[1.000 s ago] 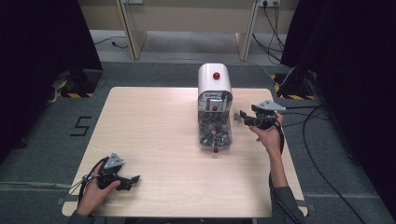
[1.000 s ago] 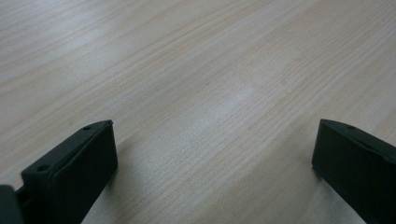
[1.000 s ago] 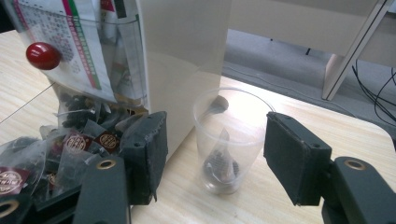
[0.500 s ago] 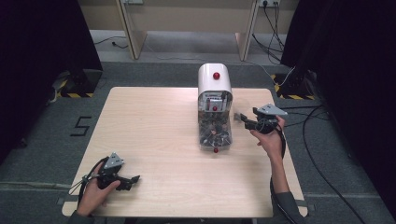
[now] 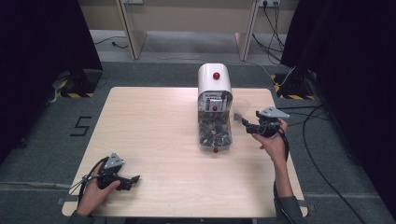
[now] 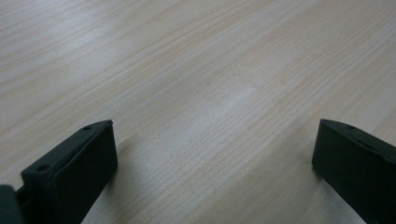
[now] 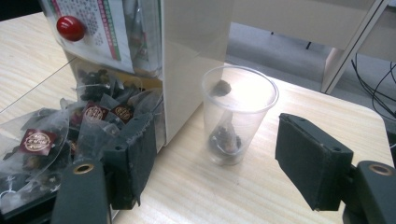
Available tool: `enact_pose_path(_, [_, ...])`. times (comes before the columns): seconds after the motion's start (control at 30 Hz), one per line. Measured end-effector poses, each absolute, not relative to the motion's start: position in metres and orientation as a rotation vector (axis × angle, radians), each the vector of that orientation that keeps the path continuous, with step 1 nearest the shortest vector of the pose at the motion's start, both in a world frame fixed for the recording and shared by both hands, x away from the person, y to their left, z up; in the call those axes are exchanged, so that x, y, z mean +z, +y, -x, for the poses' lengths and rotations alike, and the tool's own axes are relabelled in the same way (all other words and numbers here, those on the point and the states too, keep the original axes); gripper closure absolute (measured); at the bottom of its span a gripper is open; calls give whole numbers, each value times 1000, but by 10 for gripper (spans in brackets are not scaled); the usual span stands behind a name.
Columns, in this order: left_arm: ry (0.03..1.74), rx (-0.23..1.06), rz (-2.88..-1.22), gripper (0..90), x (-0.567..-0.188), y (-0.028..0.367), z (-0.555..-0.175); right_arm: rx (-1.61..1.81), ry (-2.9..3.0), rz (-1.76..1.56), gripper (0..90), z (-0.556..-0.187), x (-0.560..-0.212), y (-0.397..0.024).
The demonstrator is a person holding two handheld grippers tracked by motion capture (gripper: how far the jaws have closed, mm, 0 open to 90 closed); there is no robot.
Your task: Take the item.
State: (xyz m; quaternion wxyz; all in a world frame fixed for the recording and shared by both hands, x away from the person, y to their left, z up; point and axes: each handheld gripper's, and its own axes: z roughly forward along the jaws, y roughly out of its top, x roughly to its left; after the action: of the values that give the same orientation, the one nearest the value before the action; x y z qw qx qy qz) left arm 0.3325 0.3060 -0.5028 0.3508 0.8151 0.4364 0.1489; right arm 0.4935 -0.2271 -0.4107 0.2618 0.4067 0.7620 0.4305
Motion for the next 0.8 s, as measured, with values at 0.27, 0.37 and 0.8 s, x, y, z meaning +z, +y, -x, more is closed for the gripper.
enact_pose_path(0.27, [1130,386,-2111,0,-503,306,-332,1150,2083,-1098,289,-490,-414,-225])
enact_pose_path(0.37, [1130,386,-2110,0,-503,306,-332,1143,2084,-1102,287,-488,-416,-226])
enact_pose_path(0.8, [1130,385,-2111,0,-503,306,-332,1115,2123,-1095,274,-480,-421,-221])
